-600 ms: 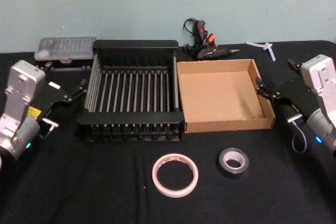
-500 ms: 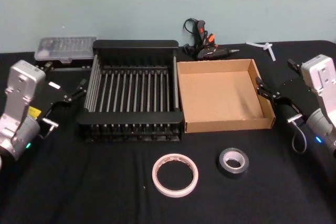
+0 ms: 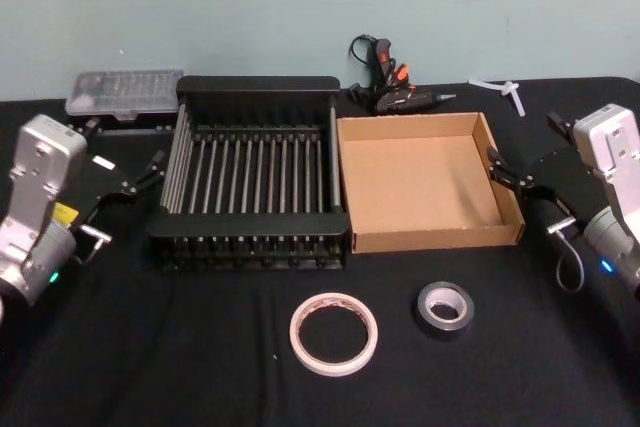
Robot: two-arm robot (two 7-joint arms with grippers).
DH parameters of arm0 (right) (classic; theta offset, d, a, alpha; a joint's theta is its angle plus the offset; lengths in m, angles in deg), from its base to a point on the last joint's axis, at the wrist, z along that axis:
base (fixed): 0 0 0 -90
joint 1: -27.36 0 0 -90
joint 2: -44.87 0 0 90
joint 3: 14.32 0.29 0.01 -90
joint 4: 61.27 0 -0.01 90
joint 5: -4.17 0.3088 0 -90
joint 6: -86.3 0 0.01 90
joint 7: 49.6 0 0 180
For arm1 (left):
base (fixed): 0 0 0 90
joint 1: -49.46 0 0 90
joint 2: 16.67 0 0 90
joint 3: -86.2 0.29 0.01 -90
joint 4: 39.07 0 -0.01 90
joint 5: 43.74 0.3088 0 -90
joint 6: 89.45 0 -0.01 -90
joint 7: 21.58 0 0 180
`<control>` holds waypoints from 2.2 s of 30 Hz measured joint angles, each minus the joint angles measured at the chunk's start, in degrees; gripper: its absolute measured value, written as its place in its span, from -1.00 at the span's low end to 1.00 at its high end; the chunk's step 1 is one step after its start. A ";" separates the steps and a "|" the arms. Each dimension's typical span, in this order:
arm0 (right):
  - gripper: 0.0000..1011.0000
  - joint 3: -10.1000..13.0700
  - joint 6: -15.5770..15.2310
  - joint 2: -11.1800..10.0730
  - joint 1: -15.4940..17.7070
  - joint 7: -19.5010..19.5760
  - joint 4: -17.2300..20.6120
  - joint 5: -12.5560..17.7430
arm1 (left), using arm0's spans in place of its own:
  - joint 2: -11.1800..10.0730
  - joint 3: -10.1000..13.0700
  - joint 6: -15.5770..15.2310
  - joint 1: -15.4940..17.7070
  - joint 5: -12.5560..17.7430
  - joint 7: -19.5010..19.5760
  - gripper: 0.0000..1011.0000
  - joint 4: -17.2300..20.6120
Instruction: Pick up the white tape and place it into the black box , Pick up the silver tape and place it into the brown box.
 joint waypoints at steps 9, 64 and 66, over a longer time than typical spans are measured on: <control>0.98 0.00 0.00 0.00 0.00 0.00 0.00 0.00 | 0.00 0.00 0.00 0.00 0.00 0.00 0.98 0.00; 0.98 5.46 -8.83 0.34 6.02 -4.59 11.39 5.12 | 0.00 0.00 0.00 0.00 0.00 0.00 0.98 0.00; 0.98 5.80 -11.09 0.26 6.67 -4.80 13.07 5.56 | 0.00 0.00 0.00 0.00 0.00 0.00 0.98 0.00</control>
